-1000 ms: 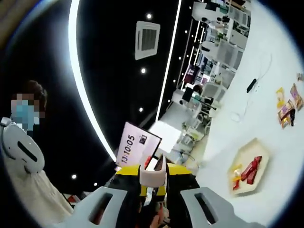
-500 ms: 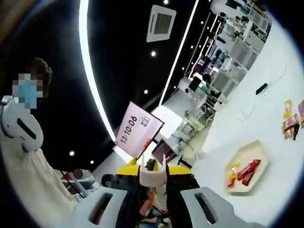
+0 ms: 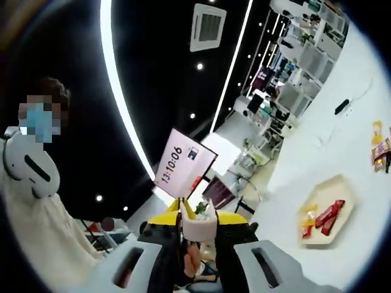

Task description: Place the target food into the container with the food tongs after gripping and lifting it, then release it inside without dropping or visibly crushing the food.

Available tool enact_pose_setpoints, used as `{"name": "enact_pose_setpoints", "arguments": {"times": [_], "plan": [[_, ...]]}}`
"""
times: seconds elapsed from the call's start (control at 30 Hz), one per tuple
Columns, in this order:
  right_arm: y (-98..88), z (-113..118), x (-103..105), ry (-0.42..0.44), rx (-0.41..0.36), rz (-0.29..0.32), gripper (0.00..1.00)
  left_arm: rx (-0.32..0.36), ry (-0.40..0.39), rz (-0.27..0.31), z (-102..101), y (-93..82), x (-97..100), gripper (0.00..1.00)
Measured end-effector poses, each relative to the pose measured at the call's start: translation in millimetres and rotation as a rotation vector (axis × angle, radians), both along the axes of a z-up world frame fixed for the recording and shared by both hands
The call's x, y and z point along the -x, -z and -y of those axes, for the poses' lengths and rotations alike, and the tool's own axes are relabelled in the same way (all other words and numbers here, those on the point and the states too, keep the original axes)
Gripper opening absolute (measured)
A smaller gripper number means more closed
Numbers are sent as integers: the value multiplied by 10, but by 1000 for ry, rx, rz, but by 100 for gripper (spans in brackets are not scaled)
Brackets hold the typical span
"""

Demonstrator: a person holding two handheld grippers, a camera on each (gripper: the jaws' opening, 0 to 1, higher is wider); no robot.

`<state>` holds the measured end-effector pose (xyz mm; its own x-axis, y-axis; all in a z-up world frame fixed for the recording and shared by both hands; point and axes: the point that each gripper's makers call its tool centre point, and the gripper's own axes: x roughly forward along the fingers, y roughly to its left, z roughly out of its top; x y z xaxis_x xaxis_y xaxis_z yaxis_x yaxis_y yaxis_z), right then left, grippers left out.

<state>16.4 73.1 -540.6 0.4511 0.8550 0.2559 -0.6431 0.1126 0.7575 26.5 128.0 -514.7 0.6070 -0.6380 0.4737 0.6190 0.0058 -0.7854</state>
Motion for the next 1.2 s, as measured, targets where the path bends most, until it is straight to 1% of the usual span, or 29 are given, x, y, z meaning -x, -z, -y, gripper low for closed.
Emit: {"name": "enact_pose_setpoints", "arguments": {"times": [0.07,0.13,0.27,0.33,0.4,0.43,0.47,0.57,0.63,0.77,0.83,0.97,1.03,1.07,1.1,1.17,1.2], "plan": [[1,-36,26,-15,26,18,24,-8,13,1,12,13,22,0],[14,-67,34,-25,38,12,25,-17,23,2,22,34,44,0],[28,-102,30,-27,38,3,25,-9,28,1,33,56,74,0],[30,-141,30,-29,36,-3,24,15,20,-3,29,61,79,0],[25,-193,40,-34,38,-4,24,57,4,-6,9,39,73,0],[20,-210,33,-32,36,-6,25,78,2,-19,13,47,69,0],[19,-212,30,-31,35,-7,25,81,2,-19,23,54,71,0],[12,-209,5,-23,27,-13,25,83,2,-16,44,40,87,0],[21,-224,13,-24,38,-11,26,78,8,-19,52,48,96,0],[34,-237,18,-23,54,-5,27,43,36,-16,112,81,147,0],[28,-243,9,-22,45,-11,28,41,38,-15,136,86,162,0],[33,-283,1,-21,35,-25,29,72,27,-25,151,101,172,0],[39,-305,1,-22,36,-28,29,74,29,-28,174,107,180,0],[48,-313,-2,-21,32,-34,29,76,30,-28,184,107,185,0],[47,-311,-6,-20,22,-42,29,92,24,-33,166,108,182,0],[71,-307,-13,-19,15,-56,29,93,20,-37,159,117,179,0],[67,-315,5,-32,-1,-70,28,95,21,-39,158,123,182,0]]}}
